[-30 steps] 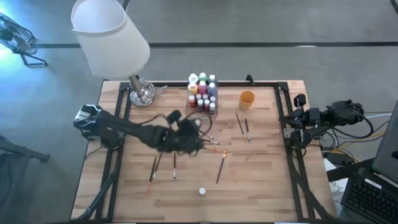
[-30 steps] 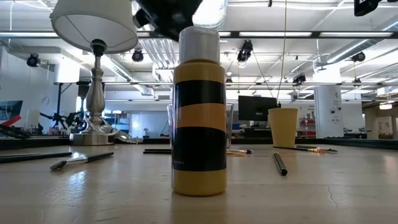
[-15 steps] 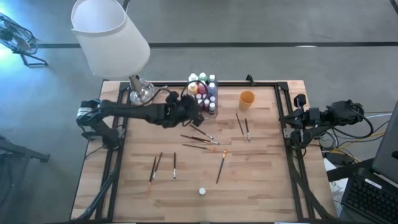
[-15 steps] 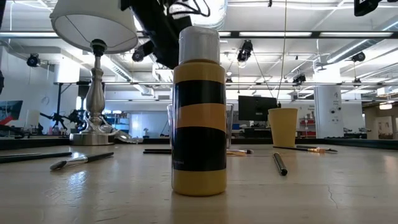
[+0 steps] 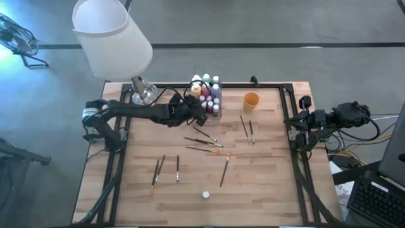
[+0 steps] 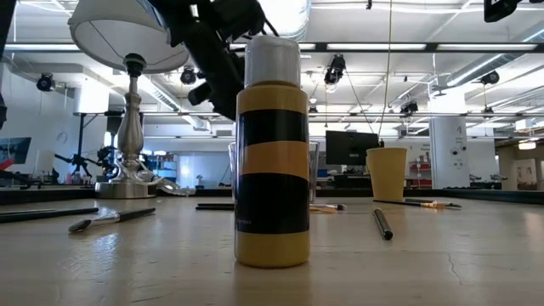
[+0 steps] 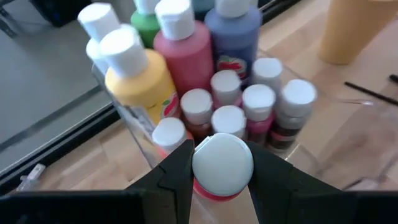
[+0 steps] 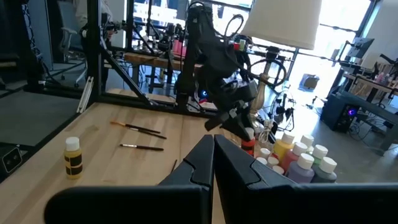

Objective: Pick & Place Paint Supplies
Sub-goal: Put the small red paint bottle into the bin, then put the small yellow paint bottle into the bin

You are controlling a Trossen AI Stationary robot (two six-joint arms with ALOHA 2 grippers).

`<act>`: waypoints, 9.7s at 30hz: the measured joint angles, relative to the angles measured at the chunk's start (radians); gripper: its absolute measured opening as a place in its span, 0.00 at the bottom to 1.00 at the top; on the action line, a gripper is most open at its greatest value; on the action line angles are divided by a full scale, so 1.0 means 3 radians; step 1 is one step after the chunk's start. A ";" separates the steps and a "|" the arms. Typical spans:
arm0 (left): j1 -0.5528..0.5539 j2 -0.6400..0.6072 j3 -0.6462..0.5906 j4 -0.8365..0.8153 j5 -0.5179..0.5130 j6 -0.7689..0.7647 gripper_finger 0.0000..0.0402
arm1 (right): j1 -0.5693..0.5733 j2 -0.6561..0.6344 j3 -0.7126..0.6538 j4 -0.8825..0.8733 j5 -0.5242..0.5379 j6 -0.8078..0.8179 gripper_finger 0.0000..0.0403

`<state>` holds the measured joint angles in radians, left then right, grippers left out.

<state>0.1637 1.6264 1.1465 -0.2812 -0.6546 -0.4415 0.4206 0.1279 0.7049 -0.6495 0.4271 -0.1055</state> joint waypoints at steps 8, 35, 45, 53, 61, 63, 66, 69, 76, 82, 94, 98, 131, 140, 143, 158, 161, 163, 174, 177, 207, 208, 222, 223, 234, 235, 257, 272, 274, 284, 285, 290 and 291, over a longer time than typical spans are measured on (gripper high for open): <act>0.0109 0.0023 -0.0242 0.0371 0.0172 -0.0042 0.31 | 0.0000 0.0000 0.0000 0.0000 0.0000 0.0000 0.02; 0.0337 0.0262 -0.0425 0.0737 0.0426 -0.0053 0.31 | 0.0000 -0.0001 0.0000 -0.0001 0.0000 0.0000 0.02; 0.0360 0.0271 -0.0425 0.0942 0.0442 0.0148 0.39 | 0.0000 -0.0001 0.0000 0.0000 0.0000 0.0000 0.02; 0.0404 0.0271 -0.0425 0.0939 0.0469 0.0168 0.46 | 0.0000 -0.0001 0.0000 -0.0001 0.0000 0.0000 0.02; 0.0411 0.0132 -0.0367 0.0942 0.0472 0.0270 0.49 | 0.0000 -0.0001 0.0000 -0.0001 0.0000 0.0000 0.02; 0.0411 0.0100 -0.0329 0.0930 0.0538 0.0292 0.49 | 0.0000 -0.0001 0.0000 0.0000 0.0000 0.0000 0.02; 0.0410 0.0031 -0.0271 0.0921 0.0732 0.0301 0.49 | -0.0001 -0.0001 0.0000 0.0001 0.0000 0.0000 0.02; 0.0388 -0.0070 -0.0216 0.0898 0.1010 0.0302 0.49 | -0.0001 -0.0001 0.0000 0.0000 0.0000 0.0000 0.02; 0.0113 -0.0380 -0.0170 0.0724 0.1632 0.0546 0.49 | 0.0000 -0.0001 0.0000 -0.0001 0.0000 0.0000 0.02; -0.0500 -0.0656 -0.0172 0.0460 0.1656 0.0820 0.49 | -0.0001 -0.0001 0.0000 0.0000 0.0000 0.0000 0.02; -0.1846 -0.0780 -0.0173 0.0461 0.1573 0.0940 0.49 | -0.0001 -0.0001 0.0000 -0.0001 0.0000 0.0000 0.02; -0.2160 -0.0724 -0.0173 0.0459 0.1572 0.1019 0.49 | -0.0001 -0.0001 0.0000 0.0000 0.0000 0.0000 0.02; -0.2451 0.0393 -0.0090 0.0936 0.1476 0.0766 0.49 | 0.0000 -0.0001 0.0000 0.0000 0.0000 0.0000 0.02; -0.2387 0.0408 -0.0080 0.0900 0.1480 0.0767 0.49 | -0.0001 -0.0001 0.0000 0.0000 0.0000 0.0000 0.02; -0.2380 0.0408 -0.0081 0.0906 0.1485 0.0765 0.49 | -0.0001 -0.0001 0.0000 -0.0001 0.0000 0.0000 0.02; -0.2347 0.0612 0.0004 0.1046 0.1527 0.0775 0.49 | 0.0000 -0.0001 0.0000 0.0000 0.0000 0.0000 0.02; -0.2346 0.0624 0.0029 0.1064 0.1525 0.0781 0.49 | 0.0000 -0.0001 0.0000 0.0000 0.0000 0.0000 0.02; -0.2340 0.0637 0.0038 0.1061 0.1526 0.0781 0.49 | 0.0000 -0.0001 0.0000 0.0000 0.0000 0.0000 0.02; -0.2303 0.0654 0.0038 0.1059 0.1529 0.0774 0.49 | 0.0000 -0.0001 0.0000 -0.0001 0.0000 0.0000 0.02; -0.2303 0.0654 0.0038 0.1060 0.1581 0.0770 0.49 | -0.0001 -0.0001 0.0000 0.0000 0.0000 0.0000 0.02; -0.2266 0.0744 0.0037 0.1143 0.1766 0.0757 0.41 | -0.0001 -0.0001 0.0000 0.0000 0.0000 0.0000 0.02; -0.2266 0.0741 0.0037 0.1150 0.1767 0.0755 0.40 | -0.0001 -0.0001 0.0000 0.0000 0.0000 0.0000 0.02; -0.2258 0.0735 0.0037 0.1242 0.1749 0.0752 0.45 | 0.0000 -0.0001 0.0000 -0.0001 0.0000 0.0000 0.02; -0.2258 0.0732 0.0037 0.1243 0.1751 0.0752 0.45 | 0.0000 -0.0001 0.0000 0.0000 0.0000 0.0000 0.02; -0.2253 0.0730 0.0037 0.1299 0.1754 0.0783 0.49 | 0.0000 -0.0001 0.0000 0.0000 0.0000 0.0000 0.02; -0.2253 0.0730 0.0037 0.1308 0.1754 0.0792 0.49 | 0.0000 -0.0001 0.0000 -0.0001 0.0000 0.0000 0.02; -0.2212 0.0735 0.0037 0.1315 0.1777 0.0847 0.45 | 0.0000 -0.0001 0.0000 -0.0001 0.0000 0.0000 0.02; -0.2182 0.0718 0.0037 0.1300 0.1795 0.0852 0.30 | -0.0001 -0.0001 0.0000 0.0000 0.0000 0.0000 0.02; -0.2182 0.0679 0.0048 0.1270 0.1796 0.0852 0.30 | 0.0000 -0.0001 0.0000 -0.0001 0.0000 0.0000 0.02; -0.2169 0.0231 0.0467 0.0312 0.0950 0.1054 0.30 | 0.0000 -0.0001 0.0000 -0.0001 0.0000 0.0000 0.02; -0.2161 0.0173 0.0502 0.0236 0.0766 0.1061 0.30 | -0.0001 -0.0001 0.0000 0.0001 0.0000 0.0000 0.02; -0.2014 -0.0083 0.0560 0.0077 0.0091 0.1102 0.30 | -0.0001 -0.0001 0.0000 0.0000 0.0000 0.0000 0.02; -0.1959 -0.0127 0.0560 0.0080 0.0037 0.1117 0.30 | 0.0000 -0.0001 0.0000 -0.0001 0.0000 0.0000 0.02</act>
<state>-0.4240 1.5883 1.3144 -0.2573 -0.6434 -0.1065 0.4206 0.1276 0.7048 -0.6498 0.4271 -0.1055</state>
